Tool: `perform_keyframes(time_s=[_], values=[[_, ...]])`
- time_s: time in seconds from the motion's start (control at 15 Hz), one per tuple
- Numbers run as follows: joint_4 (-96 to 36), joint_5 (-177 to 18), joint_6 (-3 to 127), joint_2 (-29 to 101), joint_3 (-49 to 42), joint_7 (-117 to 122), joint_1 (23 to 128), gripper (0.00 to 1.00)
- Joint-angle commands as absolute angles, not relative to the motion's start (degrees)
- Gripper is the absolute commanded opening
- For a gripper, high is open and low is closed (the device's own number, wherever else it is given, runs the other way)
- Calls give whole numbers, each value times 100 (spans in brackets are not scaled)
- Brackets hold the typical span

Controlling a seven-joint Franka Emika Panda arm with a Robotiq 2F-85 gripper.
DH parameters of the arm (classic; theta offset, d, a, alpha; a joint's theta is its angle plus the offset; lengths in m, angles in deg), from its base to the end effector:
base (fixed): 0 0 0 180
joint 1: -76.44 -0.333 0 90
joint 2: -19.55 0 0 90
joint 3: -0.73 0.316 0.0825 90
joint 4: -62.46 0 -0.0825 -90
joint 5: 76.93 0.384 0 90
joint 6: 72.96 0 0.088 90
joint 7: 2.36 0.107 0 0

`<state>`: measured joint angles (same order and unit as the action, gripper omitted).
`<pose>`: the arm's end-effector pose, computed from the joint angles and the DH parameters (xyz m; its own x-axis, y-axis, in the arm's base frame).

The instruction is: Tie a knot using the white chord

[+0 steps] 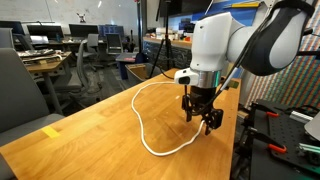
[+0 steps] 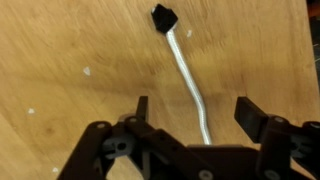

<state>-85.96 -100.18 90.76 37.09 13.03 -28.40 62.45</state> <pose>0.3709 0.2158 0.1501 0.2719 0.9614 -0.0418 0.9623 -0.2711 0.0231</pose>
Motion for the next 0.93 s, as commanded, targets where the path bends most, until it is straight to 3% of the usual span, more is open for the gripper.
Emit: perform_keyframes(time_s=[0.0,0.2,0.47,0.67,0.73,0.8,0.87], values=[[-8732,-11208,9830,3808,232,-1733,5561,58],[-8491,-12185,9964,4026,-695,-762,4907,34],[-8510,-11876,9961,4218,-481,-740,5001,9],[-8560,-11560,9699,3933,-269,-995,5241,4],[-8656,-11360,9348,3615,-71,-1239,5415,8],[-8711,-11262,8869,3332,254,-1392,5738,6],[-8762,-11207,8588,3014,-3,-1406,5501,8]])
